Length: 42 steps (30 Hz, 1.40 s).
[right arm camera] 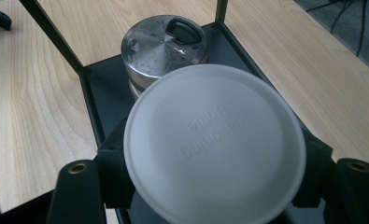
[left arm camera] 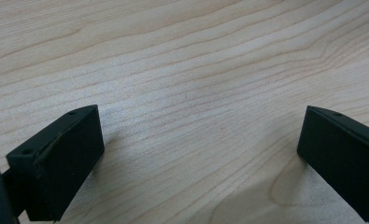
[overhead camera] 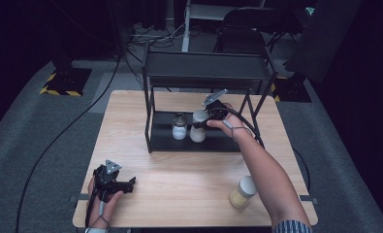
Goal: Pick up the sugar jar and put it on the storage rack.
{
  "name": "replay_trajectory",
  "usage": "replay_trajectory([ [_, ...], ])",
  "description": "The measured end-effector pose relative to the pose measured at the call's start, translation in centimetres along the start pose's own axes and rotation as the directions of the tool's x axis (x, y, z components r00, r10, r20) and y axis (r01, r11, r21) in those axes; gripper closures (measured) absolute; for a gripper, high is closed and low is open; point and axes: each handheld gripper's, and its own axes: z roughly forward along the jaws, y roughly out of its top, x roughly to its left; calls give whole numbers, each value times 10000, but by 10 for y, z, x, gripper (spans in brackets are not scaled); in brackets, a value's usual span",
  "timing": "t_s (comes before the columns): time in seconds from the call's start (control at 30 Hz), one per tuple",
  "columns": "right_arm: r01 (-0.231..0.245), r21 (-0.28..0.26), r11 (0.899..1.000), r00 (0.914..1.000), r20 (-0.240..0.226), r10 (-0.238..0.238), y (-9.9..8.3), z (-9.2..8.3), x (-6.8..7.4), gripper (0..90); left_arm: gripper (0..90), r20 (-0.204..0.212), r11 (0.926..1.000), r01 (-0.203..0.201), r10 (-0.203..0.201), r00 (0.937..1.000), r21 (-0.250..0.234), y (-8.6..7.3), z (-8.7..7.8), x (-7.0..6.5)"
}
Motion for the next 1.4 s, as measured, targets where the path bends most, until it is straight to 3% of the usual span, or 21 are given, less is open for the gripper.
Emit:
replay_trajectory([
  [0.1, -1, 95, 10000, 10000, 43, 0, 1, -1, 1, 334, 5, -1, 10000, 3, -3, 10000, -3, 0, 0, 0],
  [0.2, -143, -52, 9999, 9999, 83, 143, 0, -3, 1, 218, 5, 0, 10000, -4, 4, 10000, -1, 0, 0, 0],
  [0.33, -178, -190, 9997, 9994, 279, 183, -1, -10, 6, 142, 5, 0, 10000, -2, 2, 10000, -2, 0, 0, 0],
  [0.63, -29, -547, 9985, 9990, 454, 53, -6, -46, 22, 104, 5, -3, 10000, 3, -3, 10000, -4, 0, 0, 0],
  [1.4, 83, -1130, 9936, 9983, 576, -18, -54, -133, 71, 79, 5, -10, 10000, 9, -9, 10000, -6, 0, 0, 0],
])
